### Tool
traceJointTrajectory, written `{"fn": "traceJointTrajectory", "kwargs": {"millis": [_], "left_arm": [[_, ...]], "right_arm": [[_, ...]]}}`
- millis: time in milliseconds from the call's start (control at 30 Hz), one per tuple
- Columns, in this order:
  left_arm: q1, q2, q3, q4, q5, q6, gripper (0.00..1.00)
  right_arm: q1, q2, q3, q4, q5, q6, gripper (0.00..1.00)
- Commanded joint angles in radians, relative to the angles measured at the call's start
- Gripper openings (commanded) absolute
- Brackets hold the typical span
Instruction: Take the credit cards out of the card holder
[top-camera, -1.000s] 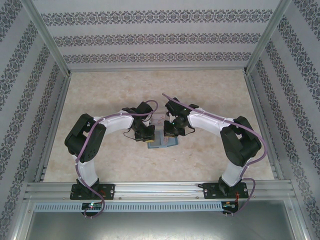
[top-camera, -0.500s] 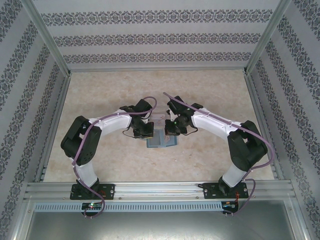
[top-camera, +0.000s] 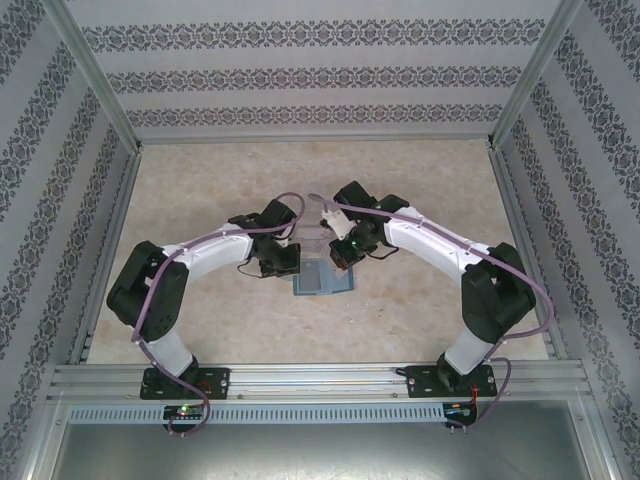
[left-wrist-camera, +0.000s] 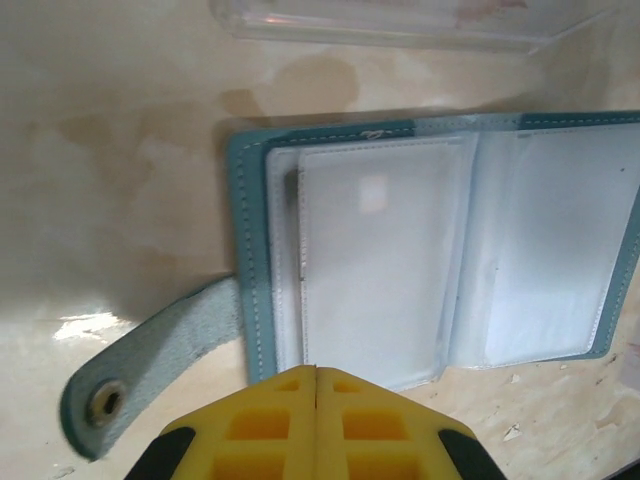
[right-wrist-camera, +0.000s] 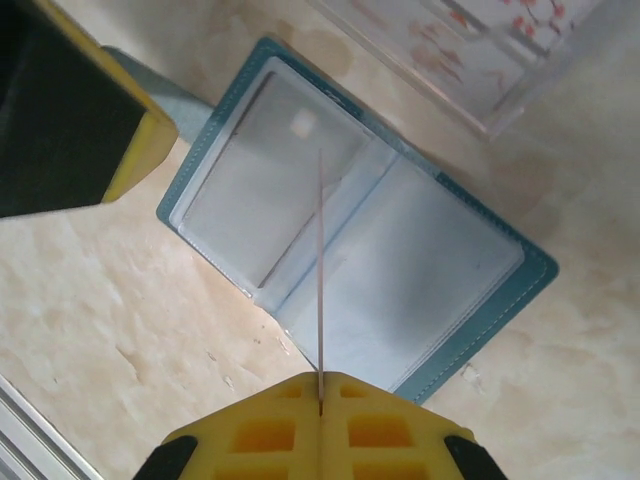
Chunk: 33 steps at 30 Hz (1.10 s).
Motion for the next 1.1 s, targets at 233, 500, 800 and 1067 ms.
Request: {"fn": "traceJointTrajectory", "kwargs": {"millis": [233,500,800,1067], "left_arm": [[0.049,-0.07,-0.107,0.083,-0.001,-0.045,0.0],[0.057,-0.105,-0.142,0.087,-0.011,-0.057,0.0],[0.062,-0.137,-0.177,0.081,-0.025,-0.073,0.0],[0.075,-0.2,-0.201,0.035,-0.065,-0.073,0.0]], "right_arm": [[-0.004,0.112,0.213,-0.153,0.0,-0.537,0.0],[-0.005,0.287,0.461,-0.333,0.109,-0.739,0.01],[-0.007,0.433,0.664,-0.417,0.179,-0.87,0.01],[-0.006,0.576,0.867,-0.506,0.197,-0.921,0.01]]}}
